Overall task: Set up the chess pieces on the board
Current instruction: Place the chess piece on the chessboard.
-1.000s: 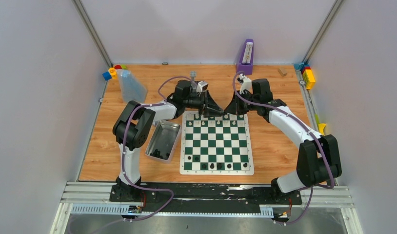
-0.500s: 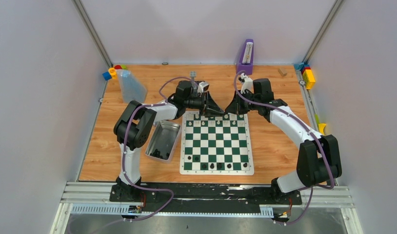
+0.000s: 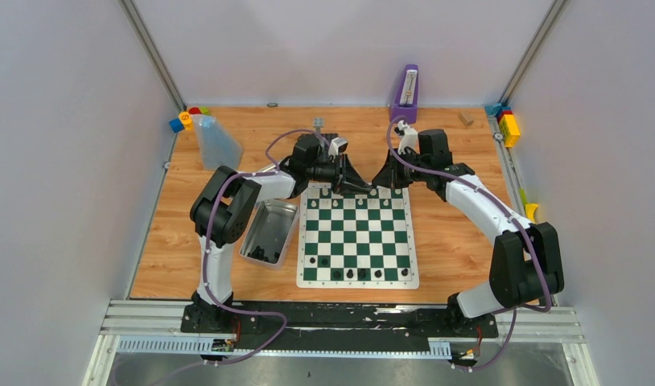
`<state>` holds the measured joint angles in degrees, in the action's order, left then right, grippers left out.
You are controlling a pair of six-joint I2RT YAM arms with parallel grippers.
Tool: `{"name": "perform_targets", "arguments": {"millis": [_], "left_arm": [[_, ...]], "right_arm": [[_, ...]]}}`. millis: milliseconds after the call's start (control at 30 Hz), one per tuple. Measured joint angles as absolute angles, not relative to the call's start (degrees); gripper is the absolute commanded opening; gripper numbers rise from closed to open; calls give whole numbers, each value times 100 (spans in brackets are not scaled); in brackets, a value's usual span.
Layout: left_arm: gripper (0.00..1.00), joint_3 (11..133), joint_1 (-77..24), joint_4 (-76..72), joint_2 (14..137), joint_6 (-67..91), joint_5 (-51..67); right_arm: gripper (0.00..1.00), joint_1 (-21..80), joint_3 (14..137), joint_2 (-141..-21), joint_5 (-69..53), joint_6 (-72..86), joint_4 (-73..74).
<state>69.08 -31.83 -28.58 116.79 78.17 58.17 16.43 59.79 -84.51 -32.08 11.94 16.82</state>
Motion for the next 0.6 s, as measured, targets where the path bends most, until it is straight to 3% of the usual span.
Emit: {"name": "perform_targets", "arguments": {"millis": [200, 333, 600], "left_arm": [[16, 6908, -3183, -2858, 11681, 7813, 5822], [7, 6941, -3181, -2818, 11681, 7795, 5824], [2, 7199, -3192, -2075, 11681, 7006, 5839]], "right_arm": [[2, 1643, 5979, -8412, -3208, 1190, 1684], [19, 1640, 5979, -8403, -3223, 1173, 1684], [51, 1455, 5977, -8064, -3533, 969, 1691]]}}
